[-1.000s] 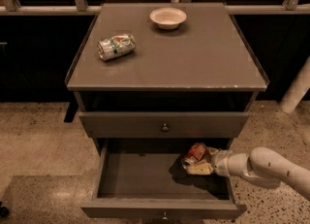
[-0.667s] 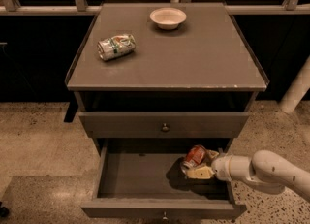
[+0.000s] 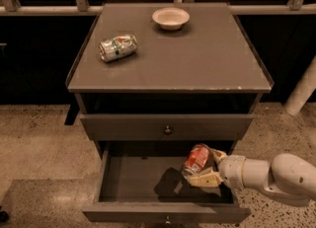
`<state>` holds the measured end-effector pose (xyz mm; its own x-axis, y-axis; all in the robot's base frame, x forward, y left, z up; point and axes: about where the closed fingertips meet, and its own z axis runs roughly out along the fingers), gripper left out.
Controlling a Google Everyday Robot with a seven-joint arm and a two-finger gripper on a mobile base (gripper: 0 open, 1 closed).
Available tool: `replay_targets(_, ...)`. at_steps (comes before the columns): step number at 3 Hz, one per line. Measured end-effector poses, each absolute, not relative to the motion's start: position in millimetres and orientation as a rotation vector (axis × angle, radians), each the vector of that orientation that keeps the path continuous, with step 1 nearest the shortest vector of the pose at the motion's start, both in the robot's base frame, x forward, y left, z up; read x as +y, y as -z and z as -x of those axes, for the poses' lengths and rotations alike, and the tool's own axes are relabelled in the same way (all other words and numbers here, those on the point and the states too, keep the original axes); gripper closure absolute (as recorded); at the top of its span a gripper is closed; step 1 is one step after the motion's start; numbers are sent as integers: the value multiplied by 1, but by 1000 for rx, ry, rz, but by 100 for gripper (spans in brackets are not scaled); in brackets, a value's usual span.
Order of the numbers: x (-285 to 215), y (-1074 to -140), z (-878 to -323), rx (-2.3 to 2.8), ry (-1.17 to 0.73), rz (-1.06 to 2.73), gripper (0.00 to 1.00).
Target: Pick coke can from middle drawer and place on counter
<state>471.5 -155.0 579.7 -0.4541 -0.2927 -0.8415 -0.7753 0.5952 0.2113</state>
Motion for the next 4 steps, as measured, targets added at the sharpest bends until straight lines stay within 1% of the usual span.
replay_targets(1, -142, -649, -488, 1942, -710, 923, 100)
replay_targets(2, -126, -732, -522, 1847, -639, 969, 100)
replay_targets(4, -117, -749, -517, 1801, -643, 984, 100)
